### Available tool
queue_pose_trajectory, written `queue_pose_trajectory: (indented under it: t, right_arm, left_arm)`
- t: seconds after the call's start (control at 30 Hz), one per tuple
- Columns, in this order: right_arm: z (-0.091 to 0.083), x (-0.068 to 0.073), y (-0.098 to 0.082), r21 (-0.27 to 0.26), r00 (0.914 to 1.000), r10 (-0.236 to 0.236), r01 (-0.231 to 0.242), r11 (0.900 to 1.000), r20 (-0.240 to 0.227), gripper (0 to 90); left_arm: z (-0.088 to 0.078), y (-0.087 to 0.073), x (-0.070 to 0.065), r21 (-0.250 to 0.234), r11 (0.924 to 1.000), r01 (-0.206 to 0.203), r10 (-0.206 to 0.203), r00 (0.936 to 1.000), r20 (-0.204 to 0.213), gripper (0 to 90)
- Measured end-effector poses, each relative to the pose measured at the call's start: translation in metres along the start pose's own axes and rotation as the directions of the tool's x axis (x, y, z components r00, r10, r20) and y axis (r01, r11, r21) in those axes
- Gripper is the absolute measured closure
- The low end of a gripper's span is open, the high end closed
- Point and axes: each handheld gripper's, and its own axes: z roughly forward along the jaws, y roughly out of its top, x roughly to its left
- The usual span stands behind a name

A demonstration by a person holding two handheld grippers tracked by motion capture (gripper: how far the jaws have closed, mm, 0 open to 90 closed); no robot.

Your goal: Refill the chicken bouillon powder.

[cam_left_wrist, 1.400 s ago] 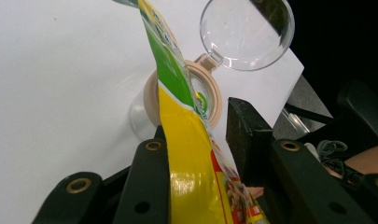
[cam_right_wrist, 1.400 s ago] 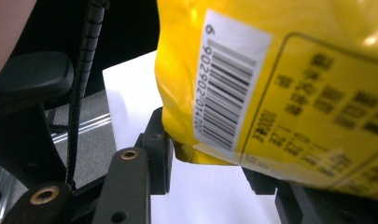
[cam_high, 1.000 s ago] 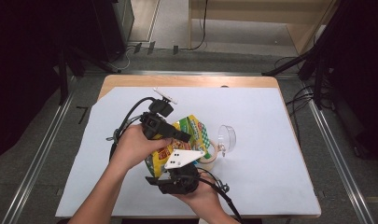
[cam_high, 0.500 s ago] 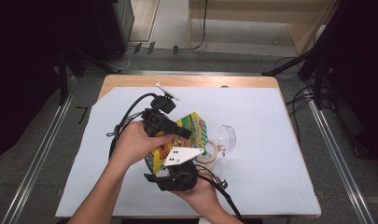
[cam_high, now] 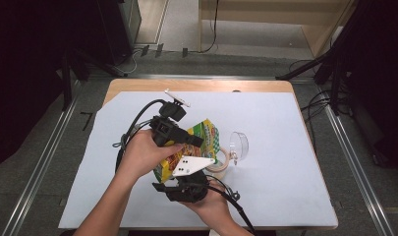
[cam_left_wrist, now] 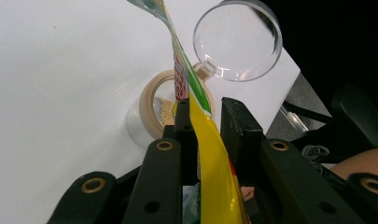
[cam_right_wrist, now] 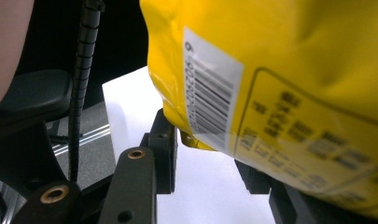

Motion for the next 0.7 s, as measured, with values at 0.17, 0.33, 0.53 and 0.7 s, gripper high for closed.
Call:
queue_pose_trajectory:
  t: [0.17,0.33,0.53,0.7]
  right_arm:
    - [-0.0004,-0.0005,0.0007,0.004,1.0000,-0.002,0.002,1.000,0.000,64.2]
    - [-0.0017,-0.0002,0.0010,0.009,0.9999,-0.013,0.013,1.000,-0.005,64.4]
    - [-0.0027,0.0007,0.0020,0.016,0.9999,-0.006,0.006,1.000,-0.011,64.7]
    - [-0.0031,0.0008,0.0037,0.012,0.9999,0.002,-0.002,1.000,-0.010,64.7]
  left_arm:
    - [-0.0002,-0.0009,0.0009,-0.002,1.0000,-0.002,0.002,1.0000,0.001,77.1]
    - [0.0003,-0.0011,0.0033,0.001,1.0000,0.002,-0.002,1.0000,0.008,77.1]
    - [0.0006,-0.0005,0.0049,-0.006,0.9999,0.012,-0.012,0.9998,0.016,77.0]
    - [0.0000,0.0004,0.0051,-0.012,0.9998,0.016,-0.016,0.9997,0.018,76.9]
